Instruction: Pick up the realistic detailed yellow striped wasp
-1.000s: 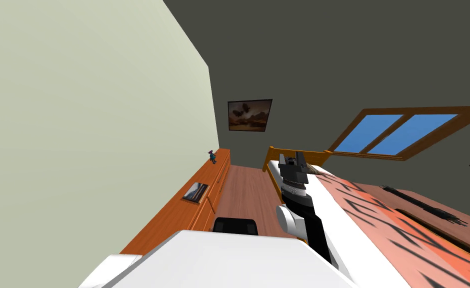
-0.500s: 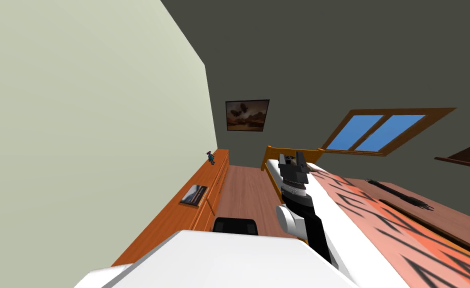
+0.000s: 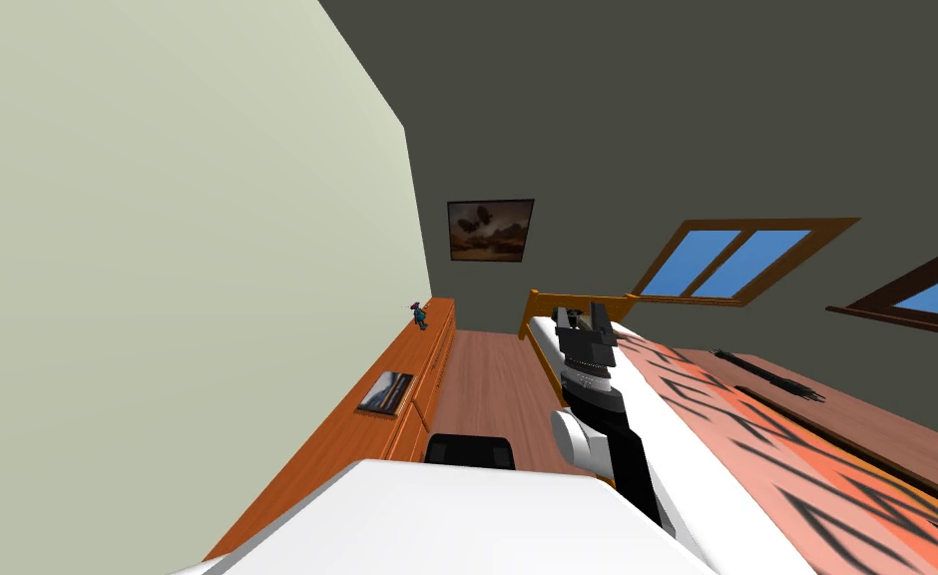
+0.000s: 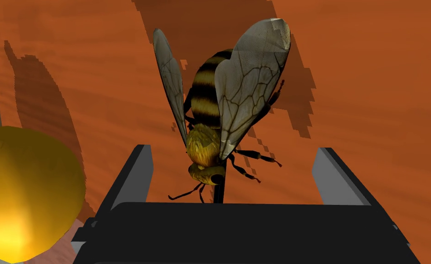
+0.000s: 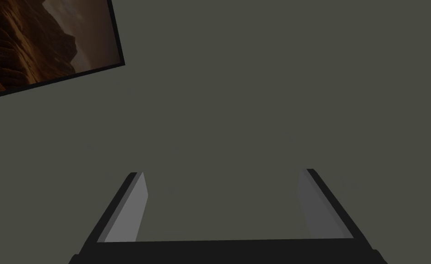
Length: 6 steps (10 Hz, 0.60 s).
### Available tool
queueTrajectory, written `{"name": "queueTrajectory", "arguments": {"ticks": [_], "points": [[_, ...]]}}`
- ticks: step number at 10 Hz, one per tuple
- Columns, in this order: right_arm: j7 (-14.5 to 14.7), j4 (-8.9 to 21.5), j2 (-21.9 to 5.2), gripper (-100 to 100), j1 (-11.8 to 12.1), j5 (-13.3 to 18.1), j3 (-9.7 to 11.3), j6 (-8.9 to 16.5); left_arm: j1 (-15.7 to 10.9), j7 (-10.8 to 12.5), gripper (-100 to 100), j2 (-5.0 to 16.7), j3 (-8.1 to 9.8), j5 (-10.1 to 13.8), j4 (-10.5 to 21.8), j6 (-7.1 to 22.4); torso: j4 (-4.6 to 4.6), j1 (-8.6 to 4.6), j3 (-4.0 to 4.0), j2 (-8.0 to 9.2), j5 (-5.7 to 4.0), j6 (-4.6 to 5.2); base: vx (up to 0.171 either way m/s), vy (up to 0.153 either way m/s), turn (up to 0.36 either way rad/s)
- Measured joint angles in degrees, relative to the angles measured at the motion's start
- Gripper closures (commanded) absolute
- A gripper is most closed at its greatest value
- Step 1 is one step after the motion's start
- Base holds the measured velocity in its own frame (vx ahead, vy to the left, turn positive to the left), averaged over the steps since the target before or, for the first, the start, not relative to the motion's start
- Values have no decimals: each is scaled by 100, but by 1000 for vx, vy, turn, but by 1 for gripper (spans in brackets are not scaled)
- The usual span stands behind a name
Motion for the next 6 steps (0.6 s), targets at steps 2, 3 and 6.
{"name": "queueTrajectory", "arguments": {"ticks": [2,3,6], "points": [[0,0,0,0,0,0,0,0,-1,-7,-100,1,0,9,16,9,-1,-10,-2,-3,-2,0,-9,23,13],[0,0,0,0,0,0,0,0,25,56,-100,-85,16,-102,-52,-6,0,1,1,1,0,-1,-24,68,16],[0,0,0,0,0,0,0,0,-205,197,-100,-301,48,-422,358,236,2,16,4,7,4,-1,-25,64,10]]}}
